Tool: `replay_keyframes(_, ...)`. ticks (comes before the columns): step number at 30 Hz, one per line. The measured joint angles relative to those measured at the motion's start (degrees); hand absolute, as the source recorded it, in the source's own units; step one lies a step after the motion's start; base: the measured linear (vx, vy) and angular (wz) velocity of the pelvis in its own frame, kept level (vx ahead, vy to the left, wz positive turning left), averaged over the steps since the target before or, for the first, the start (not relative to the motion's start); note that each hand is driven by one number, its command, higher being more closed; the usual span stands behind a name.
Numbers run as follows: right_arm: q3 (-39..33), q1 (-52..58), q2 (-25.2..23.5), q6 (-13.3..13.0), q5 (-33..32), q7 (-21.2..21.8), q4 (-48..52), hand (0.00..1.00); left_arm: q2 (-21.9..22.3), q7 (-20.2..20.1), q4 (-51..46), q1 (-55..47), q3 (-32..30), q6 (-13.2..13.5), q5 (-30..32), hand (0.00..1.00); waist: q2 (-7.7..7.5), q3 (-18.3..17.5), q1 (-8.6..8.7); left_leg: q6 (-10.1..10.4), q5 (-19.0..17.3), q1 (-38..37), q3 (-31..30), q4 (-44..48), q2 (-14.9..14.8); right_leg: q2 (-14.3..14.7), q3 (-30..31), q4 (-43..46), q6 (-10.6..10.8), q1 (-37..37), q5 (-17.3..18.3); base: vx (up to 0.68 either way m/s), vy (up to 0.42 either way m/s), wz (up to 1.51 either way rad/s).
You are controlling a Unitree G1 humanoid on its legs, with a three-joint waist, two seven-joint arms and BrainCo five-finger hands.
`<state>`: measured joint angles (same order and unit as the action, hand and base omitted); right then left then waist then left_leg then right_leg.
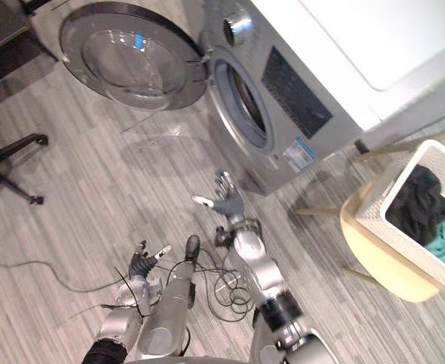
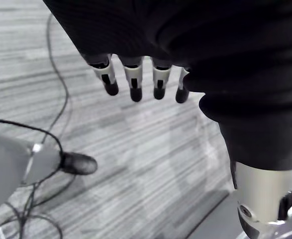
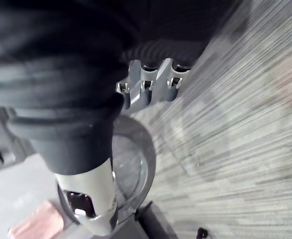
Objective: Pick up the laundry basket with both hands and put the clothes into the washing machine.
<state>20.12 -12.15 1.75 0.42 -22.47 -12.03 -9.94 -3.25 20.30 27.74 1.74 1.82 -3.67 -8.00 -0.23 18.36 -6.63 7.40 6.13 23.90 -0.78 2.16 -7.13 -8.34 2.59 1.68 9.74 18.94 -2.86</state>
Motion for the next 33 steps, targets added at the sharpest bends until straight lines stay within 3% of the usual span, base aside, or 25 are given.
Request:
replay_keyframes(2, -4.0, 7.3, 1.1, 0.1, 0.0, 1.1, 0.2, 0.0, -2.5, 1.2, 4.0, 5.1, -3.4, -1.2, 1.5, 0.0, -1.47, -0.8, 2.46, 0.0, 0.0, 0.0, 2.6, -0.2, -0.2, 0.1, 2.6, -1.1, 0.2, 1.3, -1.3, -0.05, -0.019, -0.55)
replay_keyframes(4, -6.9, 11.1, 1.7, 0.2, 0.2, 1.8, 0.1, 0.0, -4.8, 1.4, 5.8, 8.1, -5.4, -1.7, 1.8, 0.0, -2.13, -0.9, 3.74, -0.1, 0.0, 0.0, 3.9, -0.2, -0.4, 0.3, 4.0, -2.3, 0.2, 1.7, -2.4, -0.03, -0.035, -0.52)
replay_keyframes(5, -10.6, 14.1, 2.9, 0.7, 1.2, 2.4, 0.0, 0.0, -7.8, 1.5, 6.6, 11.4, -7.6, -2.2, 2.2, 0.0, -3.25, -0.9, 5.53, 0.0, -0.3, 0.2, 5.7, -0.3, -0.9, 0.6, 5.9, -3.3, 0.2, 2.7, -3.5, -0.03, -0.05, -0.62)
replay_keyframes(7, -13.8, 16.7, 3.9, 1.2, 2.2, 2.4, 0.0, 0.0, -11.5, 1.6, 8.1, 14.5, -9.6, -2.3, 2.2, 0.0, -4.14, -1.0, 6.75, 0.1, -0.4, 0.7, 7.1, -0.2, -1.4, 1.0, 7.5, -4.2, 0.1, 3.7, -4.5, -0.03, -0.059, -0.56)
replay_keyframes(9, -18.3, 20.3, 4.8, 2.3, 2.9, 2.9, -0.6, 0.0, -18.3, 1.4, 12.1, 20.4, -12.8, -2.5, 2.2, 0.0, -5.65, -1.0, 8.91, 0.2, -0.4, 1.5, 8.7, -0.1, -2.6, 2.0, 9.2, -5.5, -0.1, 5.1, -5.7, -0.03, -0.08, -0.47)
replay_keyframes(14, -19.4, 26.0, 5.1, 2.5, 2.4, 5.0, -0.6, 0.0, -28.5, 1.0, 18.7, 30.0, -16.3, -2.9, 1.9, 0.0, -8.18, -0.9, 10.7, 1.1, -1.1, 3.2, 10.5, 1.4, -5.1, 4.3, 11.5, -7.2, -0.9, 6.8, -7.8, -0.02, -0.085, -0.34)
replay_keyframes(18, -19.4, 27.2, 1.7, 2.4, 1.4, 6.8, -0.5, 0.0, -31.8, 1.0, 21.1, 35.4, -18.3, -3.4, 0.9, 0.0, -9.23, -0.9, 10.62, 2.4, -3.3, 6.8, 10.9, 6.0, -8.0, 6.4, 12.1, -7.2, -0.9, 8.6, -8.5, -0.02, -0.075, -0.22)
replay_keyframes(24, -19.7, 30.5, 0.8, 2.1, -1.6, 6.9, 4.1, 0.0, -30.5, 1.1, 20.6, 36.1, -18.8, -3.5, -0.3, 0.0, -9.17, -0.8, 9.51, 3.2, -8.1, 11.1, 9.9, 14.8, -12.0, 9.2, 12.3, -7.3, -1.1, 8.9, -8.9, -0.03, -0.029, -0.16)
replay_keyframes(33, -20.3, 33.0, 0.8, 1.5, -4.7, 6.2, 7.7, 0.0, -28.7, 2.3, 15.7, 39.8, -20.5, -4.1, -1.6, 0.0, -8.6, -0.4, 6.62, 3.0, -11.7, 17.5, 7.1, 23.1, -14.6, 10.7, 11.1, -7.3, -1.1, 10.3, -8.9, -0.03, -0.006, -0.01)
